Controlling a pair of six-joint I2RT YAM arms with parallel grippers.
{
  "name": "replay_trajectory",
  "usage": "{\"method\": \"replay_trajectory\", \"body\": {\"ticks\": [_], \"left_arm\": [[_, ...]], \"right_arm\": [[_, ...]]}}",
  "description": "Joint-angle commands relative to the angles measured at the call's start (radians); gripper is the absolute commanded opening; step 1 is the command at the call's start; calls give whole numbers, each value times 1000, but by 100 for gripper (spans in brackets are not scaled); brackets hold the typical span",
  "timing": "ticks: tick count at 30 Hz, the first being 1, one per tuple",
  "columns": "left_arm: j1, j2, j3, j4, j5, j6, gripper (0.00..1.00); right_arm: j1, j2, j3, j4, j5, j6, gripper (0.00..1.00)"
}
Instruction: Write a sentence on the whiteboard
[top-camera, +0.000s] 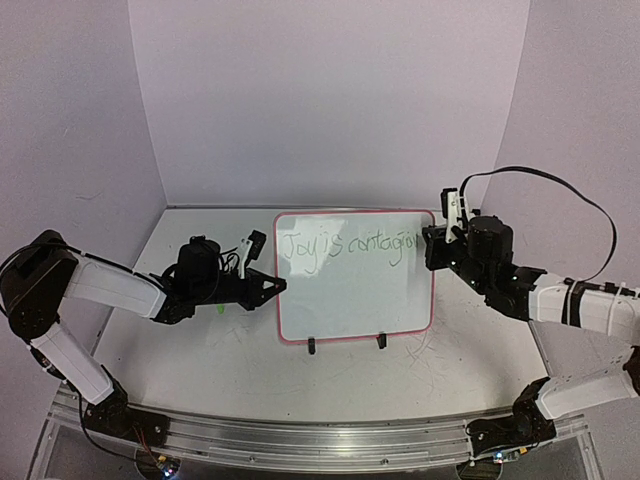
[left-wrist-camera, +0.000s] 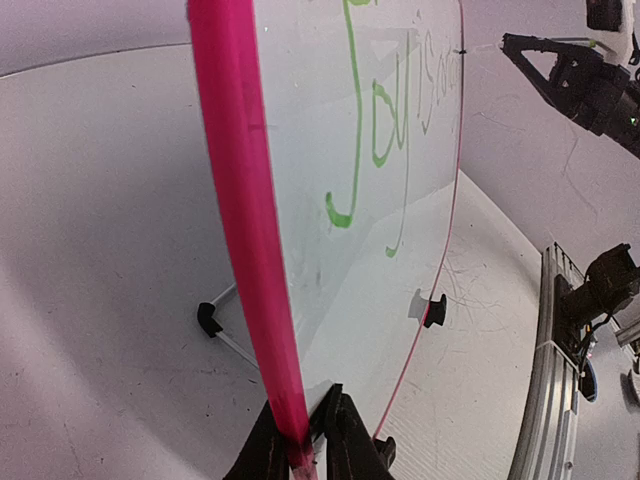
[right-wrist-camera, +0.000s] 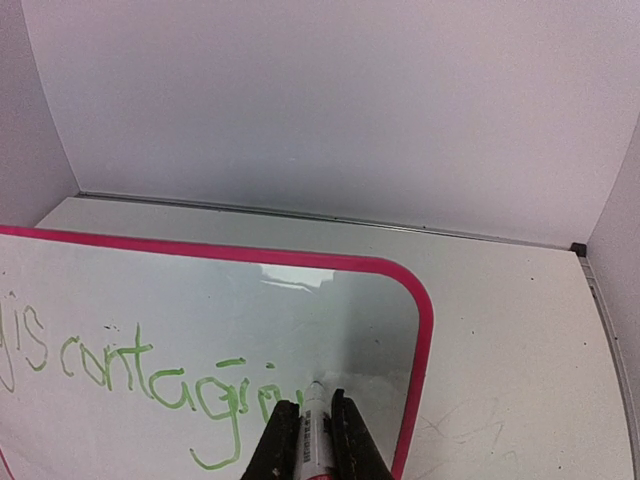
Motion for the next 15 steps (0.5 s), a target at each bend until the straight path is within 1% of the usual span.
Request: {"method": "replay_trajectory", "body": {"ticks": [1,15], "left_arm": [[5,0,-7,-92,-138,67,0],[5,3,-3,-94,-139,65,0]], "right_arm": [[-9,-21,-12,-17,-11,18,0],[-9,-59,-52,-53,-10,35,0]]}}
